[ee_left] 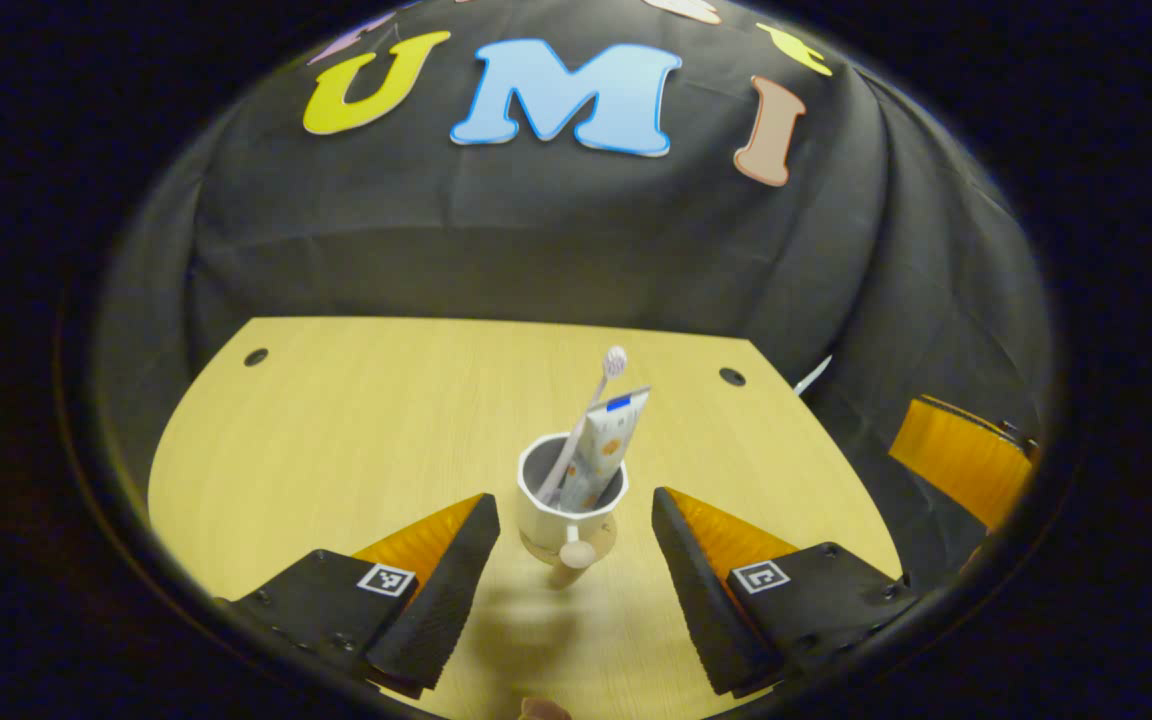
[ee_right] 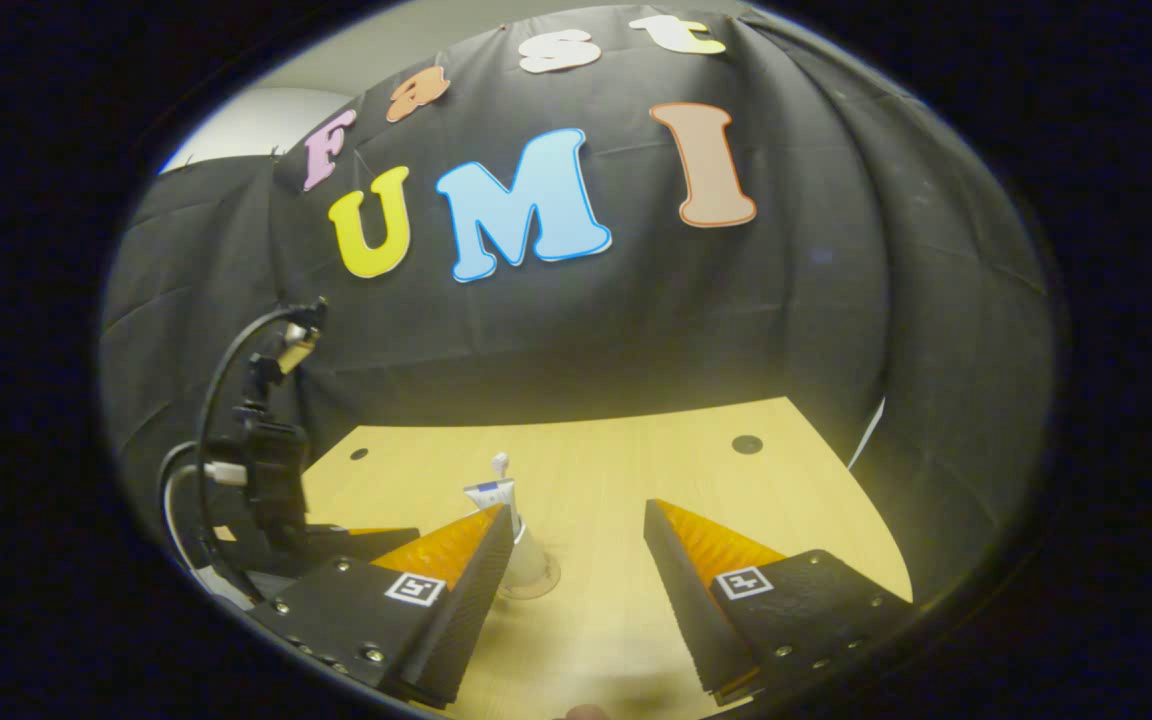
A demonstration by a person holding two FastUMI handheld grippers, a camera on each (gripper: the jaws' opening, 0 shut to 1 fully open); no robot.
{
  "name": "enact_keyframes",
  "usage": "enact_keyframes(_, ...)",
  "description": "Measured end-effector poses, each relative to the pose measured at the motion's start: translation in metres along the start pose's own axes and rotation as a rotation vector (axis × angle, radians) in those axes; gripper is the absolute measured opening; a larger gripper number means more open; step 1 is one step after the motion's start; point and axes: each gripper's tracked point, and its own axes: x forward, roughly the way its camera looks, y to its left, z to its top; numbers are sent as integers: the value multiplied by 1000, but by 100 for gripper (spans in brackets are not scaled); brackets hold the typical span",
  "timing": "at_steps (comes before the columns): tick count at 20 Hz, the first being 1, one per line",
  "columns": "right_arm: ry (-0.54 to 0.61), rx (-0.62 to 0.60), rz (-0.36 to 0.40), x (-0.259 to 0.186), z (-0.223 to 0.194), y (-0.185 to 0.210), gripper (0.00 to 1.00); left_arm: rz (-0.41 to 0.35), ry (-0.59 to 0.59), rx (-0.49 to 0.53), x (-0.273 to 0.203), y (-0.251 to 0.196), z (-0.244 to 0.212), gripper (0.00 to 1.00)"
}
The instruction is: Put the toothbrush and toothpaste on the desktop into the cup, then pick up the cup and place it on the coaster on the desktop.
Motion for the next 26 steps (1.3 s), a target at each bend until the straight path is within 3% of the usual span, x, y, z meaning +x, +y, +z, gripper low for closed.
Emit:
enact_keyframes(5,-106,-86,-30,-14,30,19,83,-25,-333,70,-70,3,74,97)
enact_keyframes(8,-151,-112,-37,-20,43,35,83,0,-456,113,-109,16,99,98)
enact_keyframes(14,-227,-169,-55,-29,58,53,83,61,-536,116,-148,49,115,98)
enact_keyframes(26,-243,-173,-85,-35,65,61,83,64,-603,102,-178,69,126,97)
